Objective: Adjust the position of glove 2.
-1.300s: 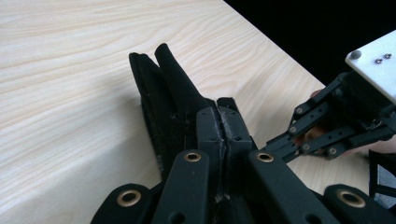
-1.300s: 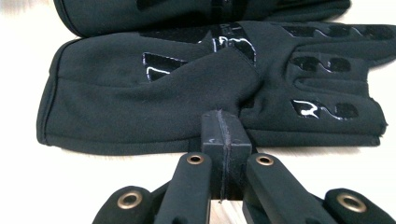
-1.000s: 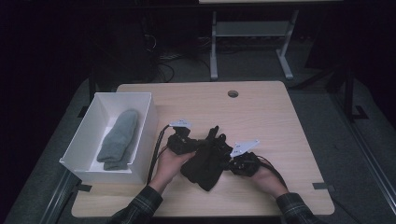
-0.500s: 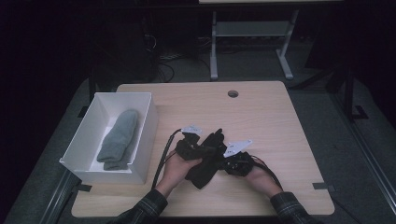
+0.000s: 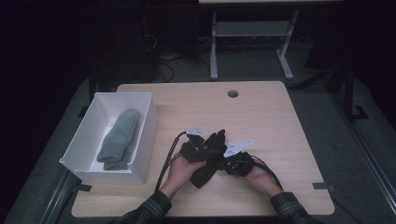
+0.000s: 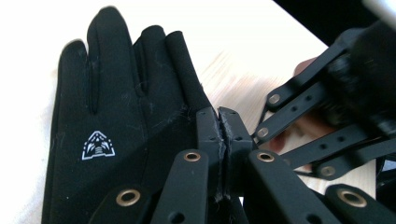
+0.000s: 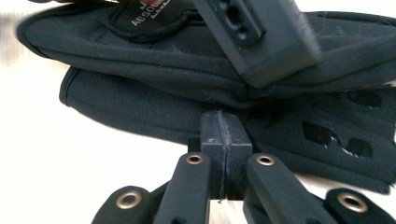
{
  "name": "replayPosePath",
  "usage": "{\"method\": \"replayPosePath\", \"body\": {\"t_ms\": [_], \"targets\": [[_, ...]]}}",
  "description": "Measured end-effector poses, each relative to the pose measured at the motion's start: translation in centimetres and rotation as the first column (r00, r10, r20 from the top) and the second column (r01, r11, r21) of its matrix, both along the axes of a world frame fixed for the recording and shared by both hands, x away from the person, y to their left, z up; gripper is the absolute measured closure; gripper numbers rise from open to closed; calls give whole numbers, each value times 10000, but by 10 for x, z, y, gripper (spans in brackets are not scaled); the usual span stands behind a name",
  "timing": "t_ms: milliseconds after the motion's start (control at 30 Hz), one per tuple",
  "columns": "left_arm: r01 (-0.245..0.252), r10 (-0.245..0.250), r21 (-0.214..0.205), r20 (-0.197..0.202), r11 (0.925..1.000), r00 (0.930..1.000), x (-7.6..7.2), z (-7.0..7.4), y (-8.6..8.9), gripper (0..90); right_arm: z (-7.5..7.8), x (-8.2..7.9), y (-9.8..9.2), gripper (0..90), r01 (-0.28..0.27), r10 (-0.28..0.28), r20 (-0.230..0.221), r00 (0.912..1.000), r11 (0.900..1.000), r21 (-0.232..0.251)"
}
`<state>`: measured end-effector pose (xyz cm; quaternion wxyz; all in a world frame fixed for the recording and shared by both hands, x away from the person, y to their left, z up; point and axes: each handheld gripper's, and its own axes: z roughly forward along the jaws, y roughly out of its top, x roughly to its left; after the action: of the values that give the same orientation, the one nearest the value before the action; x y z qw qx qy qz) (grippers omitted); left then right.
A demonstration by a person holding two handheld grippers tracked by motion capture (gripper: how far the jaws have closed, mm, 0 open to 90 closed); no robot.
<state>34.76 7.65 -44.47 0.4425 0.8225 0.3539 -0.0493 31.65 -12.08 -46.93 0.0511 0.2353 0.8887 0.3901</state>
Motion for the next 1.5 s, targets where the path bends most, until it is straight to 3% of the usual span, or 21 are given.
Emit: {"method": "replayPosePath", "body": {"t_ms": [200, 300, 333, 433, 533, 700, 900, 1033, 1067, 1167, 1300, 1367, 1433, 1467, 1500], "targets": [[343, -344, 45, 39, 9994, 9994, -1, -1, -2, 803, 7, -1, -25, 745, 504, -506, 199, 9985, 9987, 120], [462, -463, 85, 115, 9989, 9989, -4, 0, -3, 739, 9, 0, -45, 657, 1108, -1112, 388, 9930, 9938, 120], [505, -506, 83, 120, 9987, 9986, -4, 1, -3, 745, 10, 1, -52, 632, 1300, -1304, 434, 9905, 9914, 124], [720, -724, 250, 130, 9971, 9973, -8, 3, -4, 893, 10, 4, -74, 562, 2015, -2025, 495, 9780, 9792, 242], [972, -983, 763, 108, 9923, 9951, -12, -2, -7, 895, 10, 5, -93, 507, 2627, -2639, 513, 9632, 9644, 284], [1232, -1249, 1493, 19, 9811, 9922, -19, -10, -12, 896, 3, 4, -114, 456, 3138, -3135, 568, 9479, 9495, 31], [1618, -1713, 2212, 242, 9617, 9849, -28, -8, -5, 896, -1, 3, -122, 387, 3519, -3512, 568, 9346, 9361, -13], [1866, -2026, 2683, 331, 9451, 9787, -30, -5, 7, 896, -3, 4, -122, 363, 3613, -3603, 520, 9314, 9324, -116], [1808, -1962, 2601, 343, 9485, 9800, -32, -5, 9, 896, -3, 5, -122, 356, 3593, -3580, 539, 9322, 9330, -178], [1938, -2117, 2658, 398, 9443, 9765, -33, -4, 16, 896, -5, 6, -122, 338, 3652, -3634, 586, 9298, 9306, -246], [1974, -2204, 2547, 652, 9467, 9732, -33, -1, 20, 887, -7, 8, -121, 301, 3791, -3777, 479, 9247, 9250, -259], [1980, -2276, 2579, 903, 9457, 9696, -32, 2, 20, 830, -8, 9, -121, 286, 3790, -3772, 503, 9247, 9248, -329], [2126, -2493, 2687, 1105, 9395, 9621, -31, 6, 21, 759, -9, 9, -121, 281, 3838, -3820, 506, 9228, 9229, -299], [2119, -2494, 2630, 1183, 9413, 9611, -31, 7, 21, 726, -9, 10, -121, 276, 3826, -3805, 584, 9229, 9235, -287], [2154, -2590, 2748, 1333, 9371, 9566, -30, 8, 22, 692, -9, 9, -121, 272, 3845, -3827, 537, 9223, 9227, -283]]}}
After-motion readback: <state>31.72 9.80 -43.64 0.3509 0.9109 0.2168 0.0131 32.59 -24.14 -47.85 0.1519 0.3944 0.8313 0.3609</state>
